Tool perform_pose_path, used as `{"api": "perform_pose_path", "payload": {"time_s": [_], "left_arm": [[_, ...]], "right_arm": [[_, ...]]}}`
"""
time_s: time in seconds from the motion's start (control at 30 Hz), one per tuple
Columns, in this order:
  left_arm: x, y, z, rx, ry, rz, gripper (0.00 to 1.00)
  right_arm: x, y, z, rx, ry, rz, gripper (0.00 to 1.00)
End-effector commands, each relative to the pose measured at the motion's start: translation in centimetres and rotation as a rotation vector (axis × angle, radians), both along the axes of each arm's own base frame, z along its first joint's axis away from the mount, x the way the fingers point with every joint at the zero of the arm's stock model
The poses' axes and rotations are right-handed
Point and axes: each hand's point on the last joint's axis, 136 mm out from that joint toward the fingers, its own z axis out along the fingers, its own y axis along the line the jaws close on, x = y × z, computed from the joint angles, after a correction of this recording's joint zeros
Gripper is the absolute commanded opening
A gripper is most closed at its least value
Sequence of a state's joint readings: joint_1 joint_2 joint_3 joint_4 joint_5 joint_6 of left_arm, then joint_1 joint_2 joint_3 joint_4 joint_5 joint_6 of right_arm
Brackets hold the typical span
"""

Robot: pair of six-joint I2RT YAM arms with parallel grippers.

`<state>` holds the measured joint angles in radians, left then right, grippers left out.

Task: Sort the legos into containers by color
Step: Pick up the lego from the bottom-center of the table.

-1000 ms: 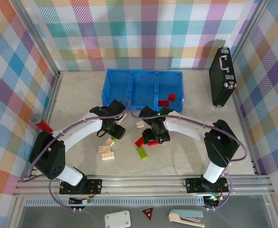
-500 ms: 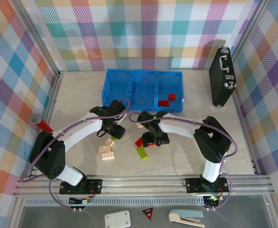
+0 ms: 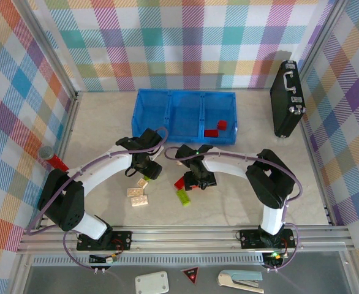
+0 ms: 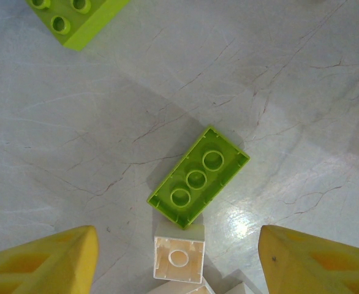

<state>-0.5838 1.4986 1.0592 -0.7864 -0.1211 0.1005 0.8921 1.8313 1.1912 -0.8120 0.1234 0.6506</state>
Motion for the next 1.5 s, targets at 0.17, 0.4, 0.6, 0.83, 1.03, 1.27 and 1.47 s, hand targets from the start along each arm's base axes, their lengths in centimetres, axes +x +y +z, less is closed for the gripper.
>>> {"api": "perform_pose_path", "payload": {"time_s": [0.17, 0.4, 0.6, 0.83, 1.03, 1.27, 1.47], "left_arm": [[0.2, -0.1, 1.0, -0.023, -0.007, 0.006, 0.69], [0.2, -0.1, 1.1, -0.025, -0.01, 0.007, 0.69], [0.2, -0.1, 1.2, -0.027, -0.011, 0.006, 0.69], [0.2, -0.1, 1.2, -0.027, -0.015, 0.006, 0.69], [0.2, -0.1, 1.3, -0.028, -0.019, 0.007, 0.69], [0.2, 0.0, 1.3, -0.027, -0.019, 0.008, 0.69], [0.2, 0.1, 1.3, -0.021, -0.022, 0.009, 0.69]], "right_arm": [[0.2, 0.3, 0.2, -0.016, -0.021, 0.01, 0.71], [0.1, 0.1, 0.8, -0.019, -0.032, 0.009, 0.64], [0.0, -0.2, 1.6, -0.014, -0.047, 0.003, 0.62], [0.0, -0.8, 3.0, -0.004, -0.076, 0.005, 0.61], [0.8, -1.8, 4.4, -0.004, -0.098, 0.001, 0.6], [3.2, -3.5, 6.3, 0.018, -0.13, -0.027, 0.59], [6.6, -5.1, 8.1, 0.07, -0.162, -0.084, 0.59]]}}
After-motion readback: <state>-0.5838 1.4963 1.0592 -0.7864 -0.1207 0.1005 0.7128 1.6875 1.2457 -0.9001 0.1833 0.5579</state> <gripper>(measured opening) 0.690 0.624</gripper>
